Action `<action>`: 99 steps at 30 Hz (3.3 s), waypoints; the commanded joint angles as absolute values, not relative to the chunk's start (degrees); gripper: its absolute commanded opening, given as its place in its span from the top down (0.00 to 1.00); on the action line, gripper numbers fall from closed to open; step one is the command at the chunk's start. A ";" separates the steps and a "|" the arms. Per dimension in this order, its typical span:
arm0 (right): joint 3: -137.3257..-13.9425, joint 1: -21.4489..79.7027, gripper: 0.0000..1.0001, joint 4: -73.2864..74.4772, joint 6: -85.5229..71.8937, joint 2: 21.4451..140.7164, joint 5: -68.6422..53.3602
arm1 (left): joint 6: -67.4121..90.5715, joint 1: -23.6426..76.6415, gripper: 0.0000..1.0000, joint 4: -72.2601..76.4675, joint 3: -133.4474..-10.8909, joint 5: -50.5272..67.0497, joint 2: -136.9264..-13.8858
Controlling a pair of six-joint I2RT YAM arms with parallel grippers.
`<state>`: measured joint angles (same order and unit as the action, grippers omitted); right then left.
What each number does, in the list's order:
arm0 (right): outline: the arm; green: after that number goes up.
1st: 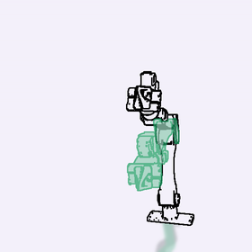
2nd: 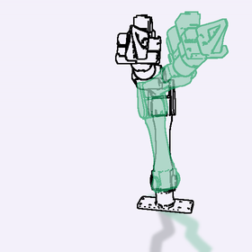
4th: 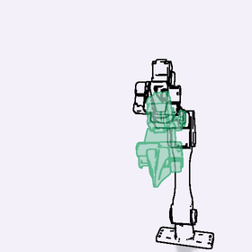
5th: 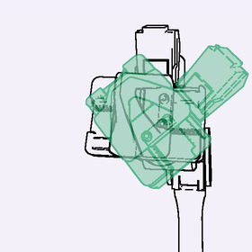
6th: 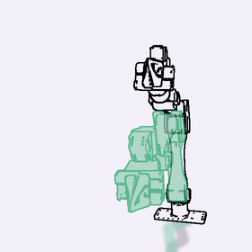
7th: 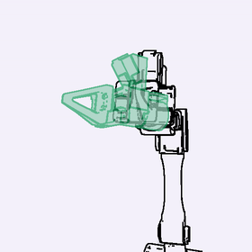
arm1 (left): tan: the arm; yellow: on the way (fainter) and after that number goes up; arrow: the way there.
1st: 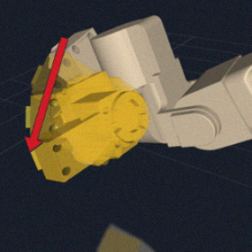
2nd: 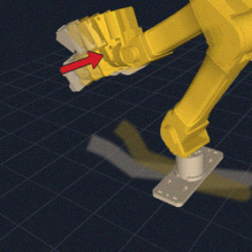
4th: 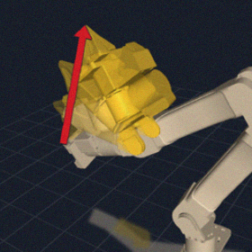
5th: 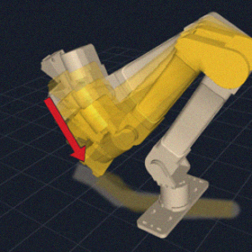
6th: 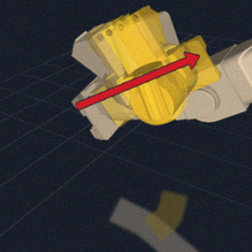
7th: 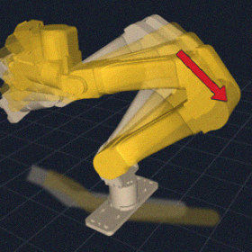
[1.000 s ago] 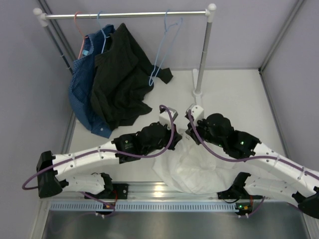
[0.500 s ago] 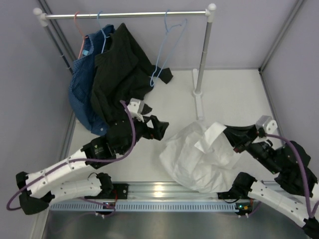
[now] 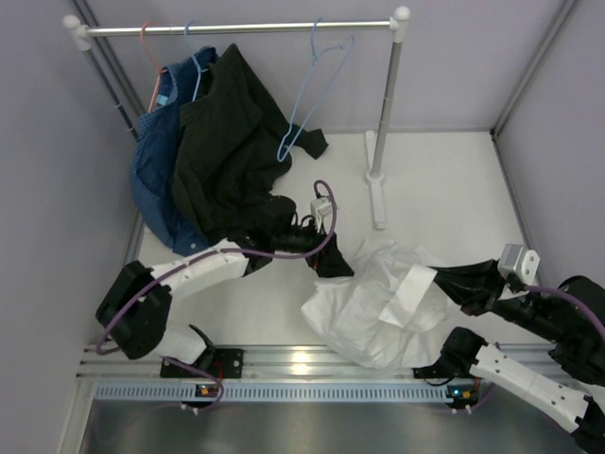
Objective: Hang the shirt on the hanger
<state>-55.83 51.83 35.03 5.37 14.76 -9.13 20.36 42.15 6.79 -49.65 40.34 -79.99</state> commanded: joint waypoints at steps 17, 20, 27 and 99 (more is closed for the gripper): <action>-55.19 51.42 1.00 39.37 3.78 18.64 -6.25 | 46.00 54.50 1.00 40.32 -39.89 40.73 -94.05; -54.93 51.42 1.00 39.37 3.34 17.76 -4.49 | 36.75 54.58 1.00 12.17 -44.98 17.01 -87.73; -54.23 51.50 1.00 38.32 1.58 18.10 5.60 | 41.39 54.40 1.00 -8.59 -42.73 -24.03 -66.40; -65.04 50.36 1.00 30.67 -20.65 64.95 16.79 | 29.09 69.35 0.33 -3.34 -54.49 -36.20 -73.47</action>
